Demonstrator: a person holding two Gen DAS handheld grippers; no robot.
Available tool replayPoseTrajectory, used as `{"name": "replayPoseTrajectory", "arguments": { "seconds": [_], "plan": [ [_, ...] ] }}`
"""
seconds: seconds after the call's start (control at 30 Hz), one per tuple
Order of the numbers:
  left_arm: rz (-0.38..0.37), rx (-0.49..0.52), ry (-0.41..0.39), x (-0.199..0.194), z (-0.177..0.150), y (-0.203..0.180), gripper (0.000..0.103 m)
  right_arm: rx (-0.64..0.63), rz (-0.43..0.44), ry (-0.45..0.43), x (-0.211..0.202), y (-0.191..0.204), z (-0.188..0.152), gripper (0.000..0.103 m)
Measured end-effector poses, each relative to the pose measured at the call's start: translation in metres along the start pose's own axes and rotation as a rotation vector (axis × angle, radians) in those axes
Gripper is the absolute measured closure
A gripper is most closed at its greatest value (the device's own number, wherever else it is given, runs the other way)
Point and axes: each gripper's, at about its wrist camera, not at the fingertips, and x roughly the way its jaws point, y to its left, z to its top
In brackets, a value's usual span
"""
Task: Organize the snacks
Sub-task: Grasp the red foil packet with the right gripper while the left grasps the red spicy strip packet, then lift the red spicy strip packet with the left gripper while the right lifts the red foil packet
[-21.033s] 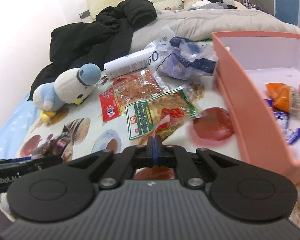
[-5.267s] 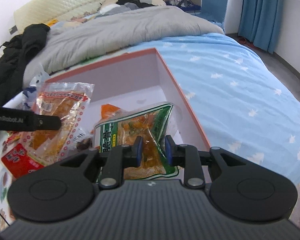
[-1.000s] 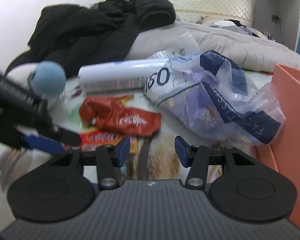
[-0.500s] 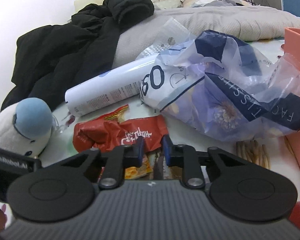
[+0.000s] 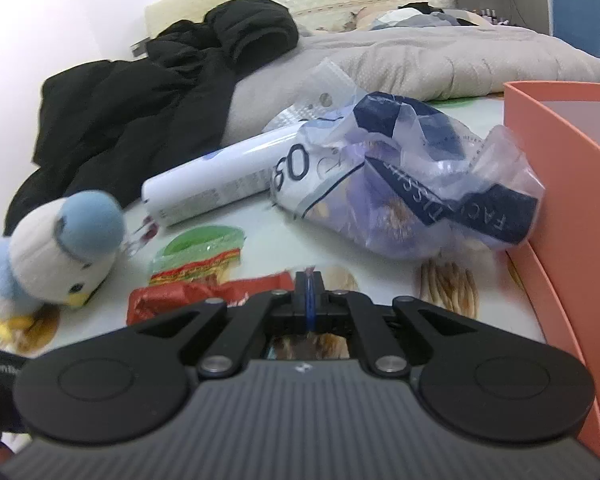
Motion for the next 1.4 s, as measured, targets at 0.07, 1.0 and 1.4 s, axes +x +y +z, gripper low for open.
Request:
{"name": "replayPoseTrajectory", "arguments": {
  "seconds": [0.07, 1.0, 1.4],
  "plan": [
    [0.001, 0.000, 0.002, -0.013, -0.015, 0.008, 0.103, 0.003, 0.050, 0.024, -0.009, 0.001, -0.004, 0.098],
    [-0.084, 0.025, 0.018, -0.126, -0.180, 0.064, 0.103, -0.805, 0.520, 0.372, -0.110, 0.079, -0.073, 0.034],
    [-0.082, 0.042, 0.029, -0.146, -0.211, 0.074, 0.103, -1.250, 0.663, 0.494, -0.126, 0.125, -0.117, 0.033]
  ]
}}
